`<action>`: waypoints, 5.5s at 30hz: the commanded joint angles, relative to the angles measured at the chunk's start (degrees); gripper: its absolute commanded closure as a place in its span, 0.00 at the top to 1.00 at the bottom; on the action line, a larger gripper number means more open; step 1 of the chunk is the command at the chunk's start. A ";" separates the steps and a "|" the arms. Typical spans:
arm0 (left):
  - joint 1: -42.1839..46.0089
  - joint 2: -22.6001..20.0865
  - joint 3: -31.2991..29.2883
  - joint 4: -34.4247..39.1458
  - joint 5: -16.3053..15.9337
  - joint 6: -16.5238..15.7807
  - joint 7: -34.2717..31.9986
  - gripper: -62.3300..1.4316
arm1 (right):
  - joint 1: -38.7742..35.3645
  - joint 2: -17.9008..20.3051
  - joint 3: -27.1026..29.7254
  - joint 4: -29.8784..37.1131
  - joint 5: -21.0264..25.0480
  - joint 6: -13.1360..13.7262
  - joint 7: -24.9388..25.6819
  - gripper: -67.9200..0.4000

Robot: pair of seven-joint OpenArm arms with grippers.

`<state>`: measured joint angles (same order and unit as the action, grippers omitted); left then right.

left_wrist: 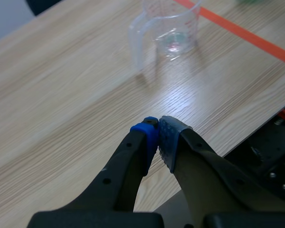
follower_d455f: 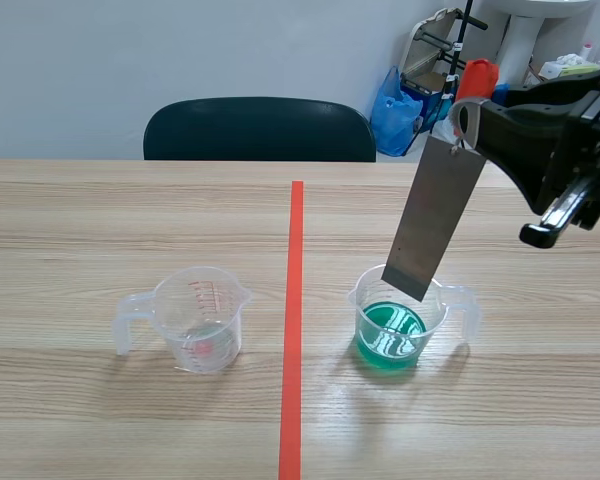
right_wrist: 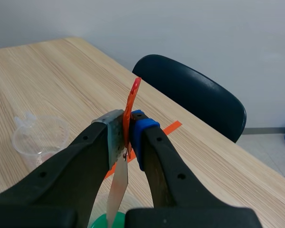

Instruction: Do the redox reaction experiment

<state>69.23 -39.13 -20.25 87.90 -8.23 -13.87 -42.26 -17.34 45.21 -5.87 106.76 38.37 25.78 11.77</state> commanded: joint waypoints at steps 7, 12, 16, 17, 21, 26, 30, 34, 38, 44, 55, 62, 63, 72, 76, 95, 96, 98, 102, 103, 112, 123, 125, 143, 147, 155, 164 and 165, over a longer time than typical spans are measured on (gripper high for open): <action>-20.22 -11.32 8.50 1.20 -11.50 -9.75 7.08 0.07 | 0.83 0.17 0.11 0.52 0.37 -0.17 1.27 0.02; -36.70 -15.23 21.77 1.20 -13.31 -11.65 12.83 0.07 | 0.83 0.17 0.11 0.52 0.15 -0.17 1.27 0.02; -50.90 -14.67 34.69 1.20 -15.91 -11.63 17.86 0.07 | 0.83 0.17 0.11 0.52 0.15 -0.17 1.27 0.02; -54.42 -14.05 38.03 1.20 -16.76 -11.63 19.43 0.07 | 0.83 0.17 0.11 0.52 0.15 -0.17 1.27 0.02; -67.04 -9.18 50.10 1.18 -16.87 -11.56 27.30 0.07 | 0.83 0.17 0.11 0.52 0.15 -0.17 1.27 0.02; -77.81 -0.66 61.35 0.35 -16.85 -9.05 34.47 0.07 | 0.83 0.17 0.11 0.52 0.15 -0.17 1.27 0.02; -82.38 5.55 66.90 -2.62 -16.00 -4.37 36.57 0.07 | 0.83 0.17 0.11 0.52 0.15 -0.17 1.27 0.02; -85.02 10.78 69.09 -7.65 -16.00 -4.24 36.70 0.07 | 0.83 0.17 0.11 0.52 0.15 -0.17 1.27 0.02; -87.03 14.67 69.79 -12.50 -16.00 -4.24 36.52 0.07 | 0.83 0.17 0.11 0.52 0.15 -0.17 1.27 0.02; -88.32 16.98 69.79 -14.71 -16.00 -4.24 36.52 0.07 | 0.83 0.17 0.11 0.52 0.15 -0.17 1.29 0.02; -89.18 18.47 69.79 -14.84 -15.04 -3.17 37.05 0.07 | 0.83 0.17 0.11 0.52 0.15 -0.17 1.31 0.02; -89.61 18.51 69.79 -14.84 -14.88 -2.25 37.03 0.07 | 0.83 0.17 0.11 0.52 0.15 -0.17 1.29 0.02; -89.74 18.49 69.79 -14.84 -14.88 -2.25 37.03 0.07 | 0.83 0.17 0.11 0.52 0.15 -0.17 1.29 0.02; -90.12 18.49 69.79 -14.84 -14.88 -2.25 37.22 0.07 | 0.83 0.17 0.11 0.52 0.15 -0.17 1.29 0.02; -90.12 18.47 69.79 -14.84 -14.88 -2.25 37.22 0.07 | 0.83 0.17 0.11 0.52 0.15 -0.17 1.29 0.02; -77.68 -3.21 58.58 -10.80 -13.73 -2.12 27.10 0.07 | 0.83 0.17 0.11 0.52 0.15 -0.20 1.49 0.02; -74.51 -5.81 55.95 -10.10 -13.97 -2.12 25.55 0.07 | 0.83 0.17 0.11 0.52 0.15 -0.20 1.49 0.02; -67.30 -10.49 50.12 -9.11 -14.84 -2.16 21.97 0.07 | 0.83 0.17 0.11 0.52 0.15 -0.20 1.51 0.02; -49.66 -16.81 36.35 -8.85 -16.65 -2.36 14.91 0.07 | 0.83 0.17 0.11 0.52 0.15 -0.20 1.51 0.02; -44.96 -17.38 32.72 -8.87 -16.65 -2.36 13.79 0.07 | 0.83 0.17 0.11 0.52 0.15 -0.20 1.51 0.02; -7.13 -7.17 2.05 -8.87 -9.73 -3.72 -2.49 0.07 | 0.83 0.17 0.11 0.52 0.15 -0.20 1.51 0.02; 6.21 7.58 -5.60 -8.85 1.42 -3.58 -18.03 0.07 | 0.83 0.17 0.11 0.52 0.20 -0.20 1.70 0.02; 6.21 8.85 -5.60 -8.85 2.34 -3.58 -19.23 0.07 | 0.83 0.17 0.11 0.52 0.20 -0.20 1.73 0.02; 6.21 15.93 -5.38 -9.35 9.35 -3.85 -19.74 1.00 | 0.85 0.15 0.13 0.52 0.22 -0.22 1.73 0.02; 6.21 15.91 -5.38 -9.35 9.35 -3.82 -19.71 1.00 | 0.85 0.15 0.13 0.52 0.22 -0.22 1.73 0.02; 6.21 15.91 -5.38 -9.35 9.35 -3.82 -19.71 1.00 | 0.85 0.15 0.13 0.52 0.22 -0.22 1.73 0.02; 6.21 15.93 -5.38 -9.35 9.35 -3.82 -19.69 1.00 | 0.85 0.15 0.13 0.52 0.22 -0.22 1.70 0.02; 6.21 15.93 -5.38 -9.35 9.35 -3.82 -19.69 1.00 | 0.85 0.15 0.13 0.52 0.22 -0.22 1.70 0.02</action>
<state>75.40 -23.18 -25.78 78.13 1.50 -17.63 -61.12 -17.34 45.19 -5.87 106.76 37.91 25.76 12.23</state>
